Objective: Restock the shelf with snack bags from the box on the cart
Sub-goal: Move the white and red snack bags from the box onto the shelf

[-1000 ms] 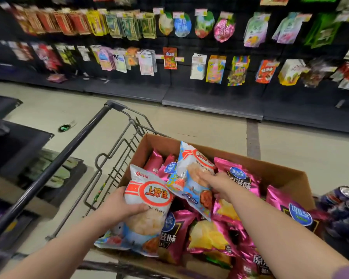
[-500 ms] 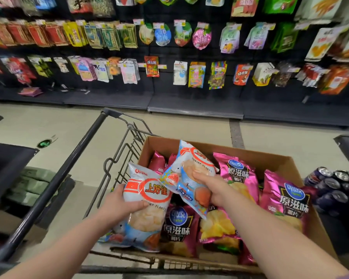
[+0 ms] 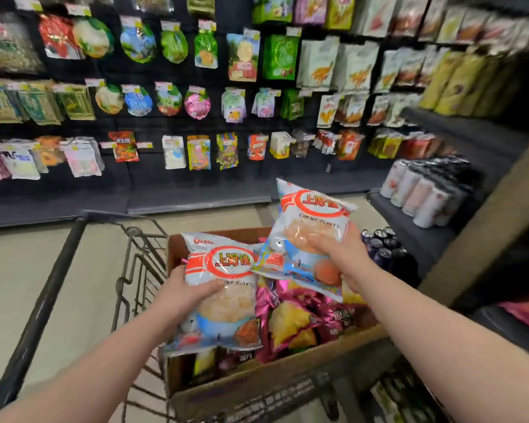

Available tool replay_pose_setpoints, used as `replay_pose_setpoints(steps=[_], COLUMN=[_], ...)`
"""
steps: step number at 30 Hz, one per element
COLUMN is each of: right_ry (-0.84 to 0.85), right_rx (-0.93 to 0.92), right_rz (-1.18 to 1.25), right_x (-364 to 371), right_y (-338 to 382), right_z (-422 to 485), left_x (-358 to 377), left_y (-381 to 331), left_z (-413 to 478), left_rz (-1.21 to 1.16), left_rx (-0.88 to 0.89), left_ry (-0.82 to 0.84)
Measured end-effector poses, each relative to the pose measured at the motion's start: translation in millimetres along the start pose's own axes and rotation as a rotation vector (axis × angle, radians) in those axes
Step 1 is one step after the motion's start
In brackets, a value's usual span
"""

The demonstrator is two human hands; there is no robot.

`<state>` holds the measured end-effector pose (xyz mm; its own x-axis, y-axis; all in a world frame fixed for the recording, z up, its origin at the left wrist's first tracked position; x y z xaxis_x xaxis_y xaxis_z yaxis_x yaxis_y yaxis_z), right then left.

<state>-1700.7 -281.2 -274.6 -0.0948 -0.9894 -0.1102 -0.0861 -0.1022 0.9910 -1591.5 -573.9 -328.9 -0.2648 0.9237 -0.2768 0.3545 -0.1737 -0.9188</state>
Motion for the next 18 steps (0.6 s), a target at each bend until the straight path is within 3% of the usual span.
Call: replay_pose_setpoints(steps=[9,18], right_ry=[-0.359,-0.701], right_rx=[-0.155,-0.117], right_rz=[-0.148,-0.285], right_x=[-157.4,-300.2], right_y=[44.3,57.8], right_z=[-98.1,-229.7], left_x=[120.7,246.4], left_y=[-46.0,-88.4], left_z=[-26.2,-125.9], left_rz=[0.076,0.026], left_rx=[0.155,0.268], left_ry=[0.278,0.598])
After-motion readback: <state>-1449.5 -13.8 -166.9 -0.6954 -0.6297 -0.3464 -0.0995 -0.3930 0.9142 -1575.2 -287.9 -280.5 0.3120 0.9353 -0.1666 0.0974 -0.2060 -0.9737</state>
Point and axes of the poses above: each hand's wrist, its own z-axis towards the middle knuckle, its own x-axis out of the palm, y = z × x, the point moved 9 cm from there along z, towards the middle knuckle, and after that the axes turned 3 degrees about -y, right-handed, at the moved point
